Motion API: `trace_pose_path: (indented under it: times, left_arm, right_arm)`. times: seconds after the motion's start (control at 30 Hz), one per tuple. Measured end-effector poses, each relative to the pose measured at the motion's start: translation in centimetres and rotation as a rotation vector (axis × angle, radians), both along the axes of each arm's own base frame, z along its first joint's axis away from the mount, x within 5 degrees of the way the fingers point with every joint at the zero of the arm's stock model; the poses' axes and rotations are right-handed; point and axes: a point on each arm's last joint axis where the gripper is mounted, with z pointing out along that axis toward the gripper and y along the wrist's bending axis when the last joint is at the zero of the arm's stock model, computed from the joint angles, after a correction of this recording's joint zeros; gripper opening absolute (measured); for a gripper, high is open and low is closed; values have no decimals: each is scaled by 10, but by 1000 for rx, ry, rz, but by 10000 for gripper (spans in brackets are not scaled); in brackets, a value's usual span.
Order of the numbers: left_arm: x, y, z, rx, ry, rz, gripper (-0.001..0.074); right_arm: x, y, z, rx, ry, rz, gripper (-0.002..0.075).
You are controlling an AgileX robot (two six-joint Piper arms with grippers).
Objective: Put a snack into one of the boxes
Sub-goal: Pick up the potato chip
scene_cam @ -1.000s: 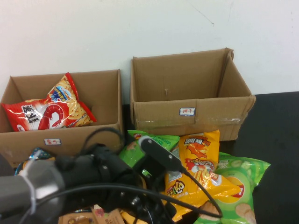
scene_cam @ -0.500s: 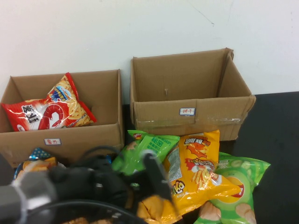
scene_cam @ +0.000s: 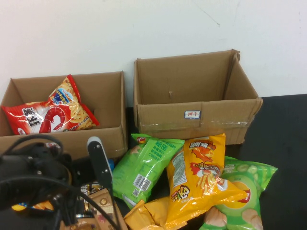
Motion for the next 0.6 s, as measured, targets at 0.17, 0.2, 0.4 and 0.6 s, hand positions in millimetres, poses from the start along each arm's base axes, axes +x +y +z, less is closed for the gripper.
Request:
trace_pose_path:
  times: [0.17,0.2,0.4,0.6]
  left_arm:
    - [17,15,-9,56,-54,-99,566]
    - [19,18,-12,68,-49,-104,555]
    - [28,27,-39,99,11,-126,516]
    - [32,28,-57,91,45,-133,514]
  right_arm:
    - [0,0,0,0,0,0,-1]
    - [0,0,0,0,0,0,-1]
    - [0,0,0,0,0,0,-1]
    - [0,0,0,0,0,0,-1]
